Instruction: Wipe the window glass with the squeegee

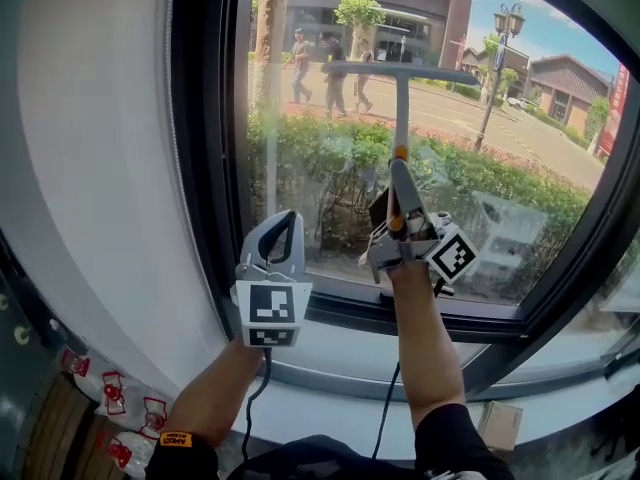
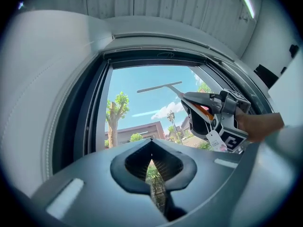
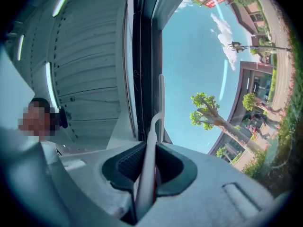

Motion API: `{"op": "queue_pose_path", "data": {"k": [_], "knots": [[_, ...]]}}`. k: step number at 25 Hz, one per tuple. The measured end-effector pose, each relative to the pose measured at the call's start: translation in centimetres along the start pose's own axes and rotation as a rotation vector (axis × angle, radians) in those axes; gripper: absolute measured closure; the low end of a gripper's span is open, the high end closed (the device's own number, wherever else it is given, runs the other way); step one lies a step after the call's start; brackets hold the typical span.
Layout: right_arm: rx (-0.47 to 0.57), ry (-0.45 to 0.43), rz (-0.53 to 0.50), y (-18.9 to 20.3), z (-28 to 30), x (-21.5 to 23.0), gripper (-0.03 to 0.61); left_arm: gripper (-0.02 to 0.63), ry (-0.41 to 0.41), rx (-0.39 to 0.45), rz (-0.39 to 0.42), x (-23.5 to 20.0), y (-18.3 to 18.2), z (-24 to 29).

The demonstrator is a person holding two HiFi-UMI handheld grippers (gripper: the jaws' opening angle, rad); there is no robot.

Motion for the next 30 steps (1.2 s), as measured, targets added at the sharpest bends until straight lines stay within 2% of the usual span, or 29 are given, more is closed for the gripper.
{"op": "queue_pose_path", "data": {"k": [5,11,15,23,30], "knots": [[-0.02,0.066,0.015,2.7,-5.4,-0.5,0.529,0.595,0.049,-0.041,-0.009,2.9,3.5,-1.3],[-0.041,0.091,0.015,3.4,-6.9,-0.7,0.529,0.595,0.053,-0.044,-0.062,3.6,4.9,-2.3],[-0.045,0.095,0.019,3.4,-7.1,-0.7,0.529,0.595,0.028,-0.028,-0.061,3.4,4.8,-2.7],[-0.062,0.101,0.018,3.1,-7.2,-1.0,0.529,0.595,0.007,-0.049,-0.034,3.1,4.6,-3.0],[-0.047,0.026,-0.018,-0.8,-5.4,-2.1,0.529,0.595,0.012,0.012,-0.008,2.5,1.6,-1.3]]}}
Point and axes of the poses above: the fingertips, and each gripper's own axes: z forward along the fingers, x to its right, y out of its underside, the point moved 6 cm from there along -z, backward along the fingers, and after that the axes turned 8 degrees about -y, right-handed, at the moved point
